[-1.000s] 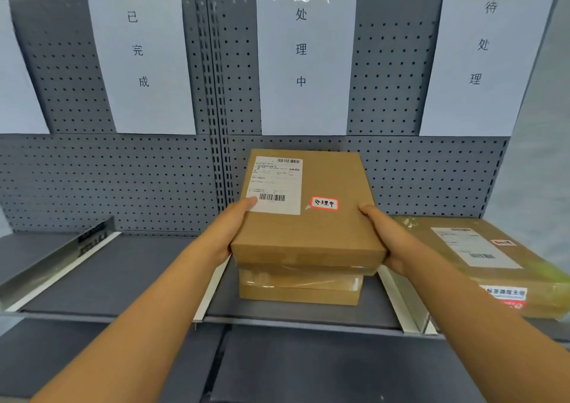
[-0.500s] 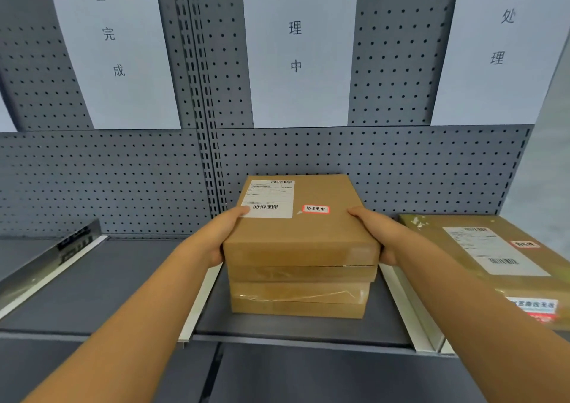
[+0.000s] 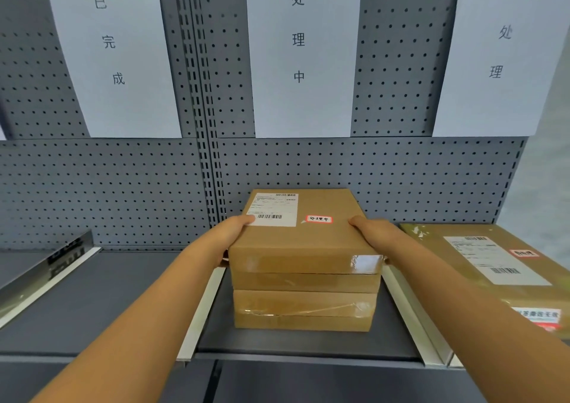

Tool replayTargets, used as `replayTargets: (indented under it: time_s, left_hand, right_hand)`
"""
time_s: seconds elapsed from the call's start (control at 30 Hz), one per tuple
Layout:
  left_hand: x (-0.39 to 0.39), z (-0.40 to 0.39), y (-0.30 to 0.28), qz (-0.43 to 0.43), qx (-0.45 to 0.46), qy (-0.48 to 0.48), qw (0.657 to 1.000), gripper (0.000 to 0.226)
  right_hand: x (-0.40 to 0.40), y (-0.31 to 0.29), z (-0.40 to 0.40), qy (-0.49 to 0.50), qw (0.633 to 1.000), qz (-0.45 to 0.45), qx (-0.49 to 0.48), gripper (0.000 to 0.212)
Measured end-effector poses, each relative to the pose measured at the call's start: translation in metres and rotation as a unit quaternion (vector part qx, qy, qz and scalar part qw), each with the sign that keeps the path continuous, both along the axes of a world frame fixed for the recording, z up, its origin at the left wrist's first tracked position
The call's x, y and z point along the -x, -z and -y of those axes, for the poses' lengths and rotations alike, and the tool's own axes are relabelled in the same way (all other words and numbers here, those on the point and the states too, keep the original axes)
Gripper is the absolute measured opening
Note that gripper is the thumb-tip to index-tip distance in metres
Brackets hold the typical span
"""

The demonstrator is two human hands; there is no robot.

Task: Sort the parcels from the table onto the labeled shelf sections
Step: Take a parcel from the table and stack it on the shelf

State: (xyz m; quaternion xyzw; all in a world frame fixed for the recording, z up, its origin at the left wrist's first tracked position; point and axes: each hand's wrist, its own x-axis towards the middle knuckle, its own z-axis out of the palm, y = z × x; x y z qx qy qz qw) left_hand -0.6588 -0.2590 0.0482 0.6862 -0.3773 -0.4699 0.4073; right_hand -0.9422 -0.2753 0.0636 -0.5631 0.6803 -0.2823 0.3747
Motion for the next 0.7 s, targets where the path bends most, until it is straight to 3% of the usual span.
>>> replayTargets:
  time_s: [0.1,0.2,0.37,0.57,0.7]
  left_hand:
    - [0.001,-0.002,-0.006,0.157,0.09,-0.037,0.983,0.042]
    - [-0.006,-0.024,-0.019,0.301,0.185,-0.052,0.934,0.045]
    - [-0.041,-0.086,-0.032,0.632,0.187,-0.044,0.75,0.047]
    - [-0.102,-0.215,-0.011,0.723,0.042,-0.092,0.683,0.044]
    - [-0.138,-0.316,-0.002,0.733,-0.056,-0.139,0.664,0.042]
  right_hand:
    - [-0.011,-0.008,-0.008,0.027,0.953,-0.234,0.193,0.053]
    - [-0.04,-0.021,-0.022,-0.079,0.907,-0.261,0.321,0.049]
    - [-0.12,-0.033,-0.049,-0.307,0.821,-0.249,0.411,0.045]
    - [-0.225,-0.005,-0.101,-0.45,0.725,-0.253,0.455,0.039]
    - [-0.287,0.016,-0.163,-0.518,0.681,-0.219,0.469,0.044]
